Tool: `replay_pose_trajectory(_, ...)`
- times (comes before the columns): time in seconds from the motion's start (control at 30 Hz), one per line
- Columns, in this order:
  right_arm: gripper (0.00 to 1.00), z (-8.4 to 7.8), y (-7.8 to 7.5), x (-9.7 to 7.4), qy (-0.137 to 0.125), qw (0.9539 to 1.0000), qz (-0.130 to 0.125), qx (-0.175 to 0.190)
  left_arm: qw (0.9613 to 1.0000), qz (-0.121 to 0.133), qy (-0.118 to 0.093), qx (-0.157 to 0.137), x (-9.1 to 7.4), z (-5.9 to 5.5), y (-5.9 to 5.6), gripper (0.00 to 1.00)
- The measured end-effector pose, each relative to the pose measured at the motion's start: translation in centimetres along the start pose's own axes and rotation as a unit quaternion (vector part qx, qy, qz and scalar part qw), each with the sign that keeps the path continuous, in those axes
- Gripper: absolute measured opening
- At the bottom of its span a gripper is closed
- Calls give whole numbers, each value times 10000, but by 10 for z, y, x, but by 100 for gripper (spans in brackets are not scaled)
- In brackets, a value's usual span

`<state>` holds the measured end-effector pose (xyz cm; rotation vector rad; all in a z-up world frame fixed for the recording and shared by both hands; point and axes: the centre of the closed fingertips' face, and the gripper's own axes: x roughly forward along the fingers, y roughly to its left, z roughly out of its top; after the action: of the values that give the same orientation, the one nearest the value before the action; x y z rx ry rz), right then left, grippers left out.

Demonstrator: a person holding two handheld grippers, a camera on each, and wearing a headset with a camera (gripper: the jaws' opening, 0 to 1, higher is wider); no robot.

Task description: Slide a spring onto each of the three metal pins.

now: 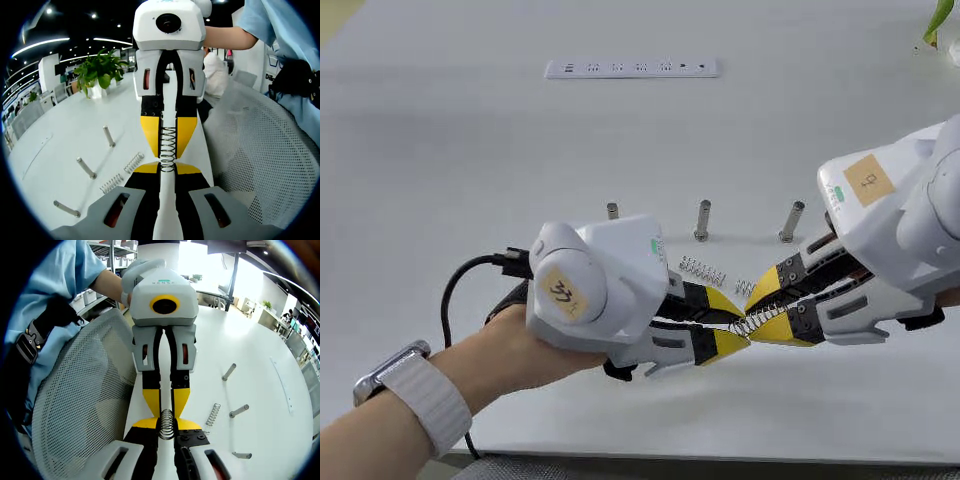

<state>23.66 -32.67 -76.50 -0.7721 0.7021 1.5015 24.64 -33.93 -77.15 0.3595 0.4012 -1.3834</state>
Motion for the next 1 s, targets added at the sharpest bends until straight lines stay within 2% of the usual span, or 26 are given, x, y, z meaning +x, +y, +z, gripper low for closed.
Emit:
replay_pose_trajectory(0.17, 7, 0, -2, -1, 3, 10000, -3, 13, 9999, 70, -72, -37, -1, 1, 1, 7)
replay_pose_trajectory(0.5, 7, 4, -1, 0, 36, 10000, 69, -40, 9987, 255, -249, -362, -5, 0, 2, 7)
replay_pose_trajectory(0.6, 7, 6, -2, 0, 10, 10000, 65, -36, 9971, 357, -350, -579, -8, -1, 6, 7)
replay_pose_trajectory(0.7, 7, 5, -3, 1, 50, 10000, 61, -55, 9938, 502, -475, -868, -14, -3, 9, 8)
replay_pose_trajectory(0.9, 7, 4, -2, 2, 80, 9999, 79, -86, 9885, 878, -508, -1125, -27, -14, 17, 20)
replay_pose_trajectory(1.0, 8, 4, -3, 3, 87, 9999, 89, -98, 9858, 1051, -434, -1237, -34, -22, 23, 28)
